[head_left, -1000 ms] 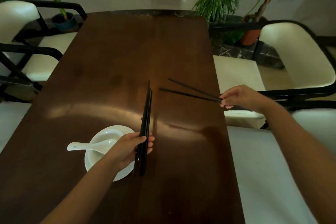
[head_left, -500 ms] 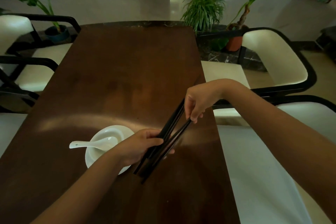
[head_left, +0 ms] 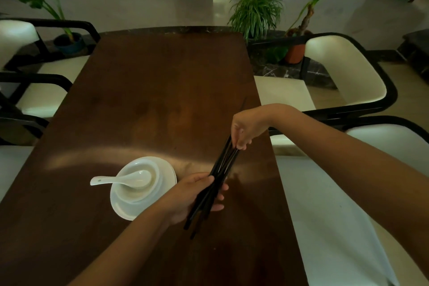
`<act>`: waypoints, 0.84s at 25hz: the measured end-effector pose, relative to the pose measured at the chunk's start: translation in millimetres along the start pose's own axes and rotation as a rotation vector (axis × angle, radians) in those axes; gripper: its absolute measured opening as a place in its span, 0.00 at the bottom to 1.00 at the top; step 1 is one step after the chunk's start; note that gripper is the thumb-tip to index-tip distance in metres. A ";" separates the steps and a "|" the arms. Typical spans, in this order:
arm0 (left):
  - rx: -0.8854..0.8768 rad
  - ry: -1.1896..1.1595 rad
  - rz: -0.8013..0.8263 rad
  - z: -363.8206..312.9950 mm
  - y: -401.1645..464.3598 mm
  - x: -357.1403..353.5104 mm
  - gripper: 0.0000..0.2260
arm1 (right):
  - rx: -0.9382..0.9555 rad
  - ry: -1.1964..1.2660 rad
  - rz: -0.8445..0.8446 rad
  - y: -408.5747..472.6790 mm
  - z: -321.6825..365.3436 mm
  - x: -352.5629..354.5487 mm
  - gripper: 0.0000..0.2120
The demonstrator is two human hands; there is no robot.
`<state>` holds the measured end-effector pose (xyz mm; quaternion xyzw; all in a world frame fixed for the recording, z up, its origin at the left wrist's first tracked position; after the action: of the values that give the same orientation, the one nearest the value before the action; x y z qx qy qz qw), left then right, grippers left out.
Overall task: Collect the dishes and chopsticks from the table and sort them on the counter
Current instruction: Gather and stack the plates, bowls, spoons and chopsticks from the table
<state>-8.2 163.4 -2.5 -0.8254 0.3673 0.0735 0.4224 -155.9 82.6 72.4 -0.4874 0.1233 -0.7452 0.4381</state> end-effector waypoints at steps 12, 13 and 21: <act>-0.007 0.269 -0.292 15.2 9.1 -0.9 0.09 | 0.058 -0.056 -0.014 21.5 7.0 -20.4 0.06; 0.000 0.242 -0.279 16.8 10.0 -1.2 0.09 | 0.061 -0.061 -0.019 22.2 8.3 -20.7 0.06; 0.002 -0.133 -0.066 15.3 9.5 0.1 0.10 | 0.098 -0.180 -0.650 6.2 5.2 -6.6 0.10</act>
<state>-11.5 171.3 -18.4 -0.8298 0.3113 0.1138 0.4489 -147.3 85.3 67.1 -0.5434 -0.1135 -0.8050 0.2095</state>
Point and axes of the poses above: each hand's wrist, its own y-axis towards the middle knuckle, its own x-axis out of the back of the hand, z = x × y, the point moved 7 cm from there along y, towards the middle knuckle, and after that the axes turned 10 degrees about x, right-handed, at the moved point
